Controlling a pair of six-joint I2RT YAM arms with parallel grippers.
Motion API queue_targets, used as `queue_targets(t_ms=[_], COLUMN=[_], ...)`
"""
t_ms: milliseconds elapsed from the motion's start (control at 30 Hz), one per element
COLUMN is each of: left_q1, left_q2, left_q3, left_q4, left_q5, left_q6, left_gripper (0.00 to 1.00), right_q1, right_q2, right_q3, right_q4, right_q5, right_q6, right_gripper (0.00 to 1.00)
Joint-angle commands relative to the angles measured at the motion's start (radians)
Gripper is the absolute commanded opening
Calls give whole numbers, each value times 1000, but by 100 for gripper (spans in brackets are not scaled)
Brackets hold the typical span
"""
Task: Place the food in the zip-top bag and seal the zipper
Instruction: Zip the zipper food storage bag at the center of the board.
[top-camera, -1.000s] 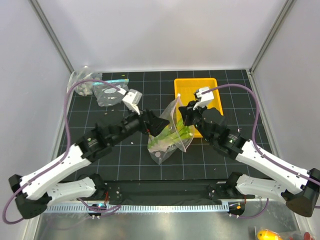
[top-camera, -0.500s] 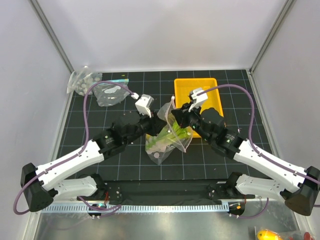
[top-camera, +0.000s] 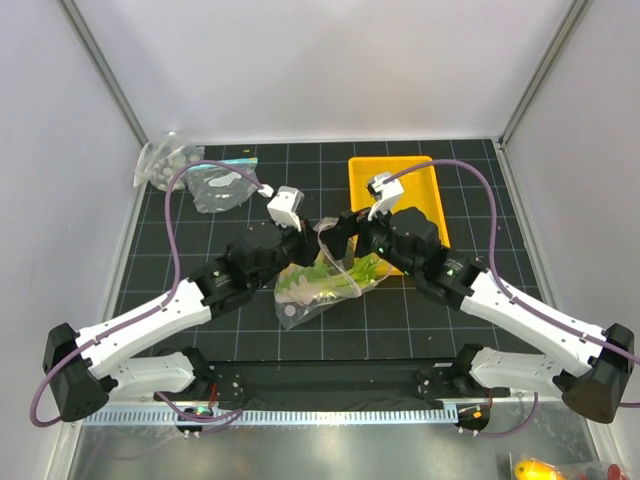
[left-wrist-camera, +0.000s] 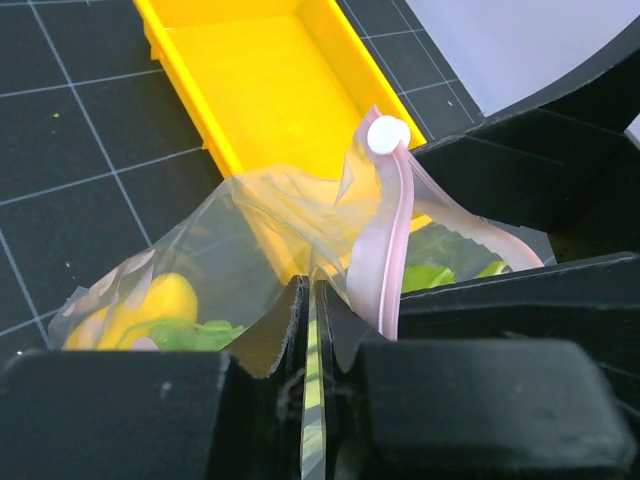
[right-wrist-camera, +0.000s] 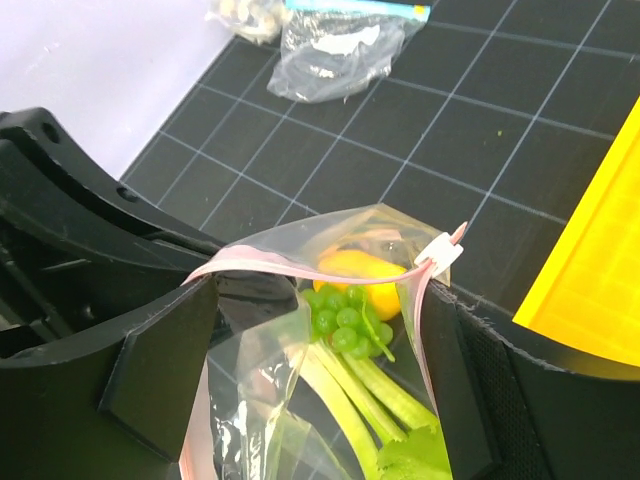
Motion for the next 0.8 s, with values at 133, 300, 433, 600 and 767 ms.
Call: queue_targets(t_ms=[133,300,433,600,767], left_q1=[4,4,6,9,14], left_q2=[-2,4,-11,-50,-77], left_q3=[11,12,15,23,80], left_q4=[50,47,29,-8,-158], left_q5=[-19,-11,-21,-55,-231], left_q6=[16,11,11,11,9], left_gripper=[10,10,11,12,15], right_q1=[3,1,1,1,1], right_q2=[83,60,47,23,-46], right_q3=[79,58,56,38,-25], right_q4=[-39,-25,-45,-36,36], right_q5=[-9,56,121,175,136], right_q6=[50,72,54,-9,-106], right_gripper=[89,71,44,20,1])
